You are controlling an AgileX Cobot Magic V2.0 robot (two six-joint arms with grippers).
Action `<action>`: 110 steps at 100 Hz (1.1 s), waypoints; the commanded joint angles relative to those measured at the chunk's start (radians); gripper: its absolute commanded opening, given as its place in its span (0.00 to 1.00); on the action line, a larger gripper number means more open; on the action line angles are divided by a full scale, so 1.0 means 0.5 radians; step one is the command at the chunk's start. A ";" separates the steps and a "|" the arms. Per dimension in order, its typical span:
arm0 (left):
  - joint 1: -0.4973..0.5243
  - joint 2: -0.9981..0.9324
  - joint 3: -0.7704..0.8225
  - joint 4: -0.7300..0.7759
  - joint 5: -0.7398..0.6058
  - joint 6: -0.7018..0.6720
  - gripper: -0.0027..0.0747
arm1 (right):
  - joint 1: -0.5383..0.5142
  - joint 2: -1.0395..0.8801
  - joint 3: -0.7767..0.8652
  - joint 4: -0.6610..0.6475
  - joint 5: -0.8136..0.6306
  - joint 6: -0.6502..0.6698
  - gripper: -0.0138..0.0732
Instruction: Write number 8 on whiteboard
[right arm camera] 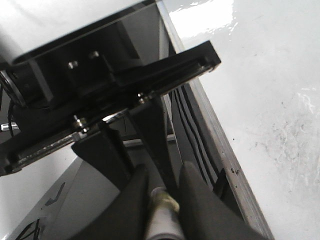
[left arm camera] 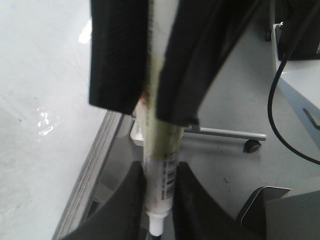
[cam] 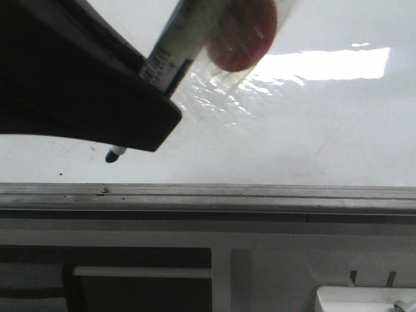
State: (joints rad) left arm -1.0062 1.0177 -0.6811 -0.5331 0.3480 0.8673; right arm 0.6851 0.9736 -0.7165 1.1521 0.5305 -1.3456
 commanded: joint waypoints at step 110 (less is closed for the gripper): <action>1.181 -1.640 0.605 -0.369 -0.027 -0.474 0.01 | 0.005 -0.576 0.530 -0.303 -1.536 0.001 0.11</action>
State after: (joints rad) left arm -0.4208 0.1874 -0.3581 -0.6762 0.3956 0.6413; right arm 0.6858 0.6535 -0.4163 1.0192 -0.1575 -1.3443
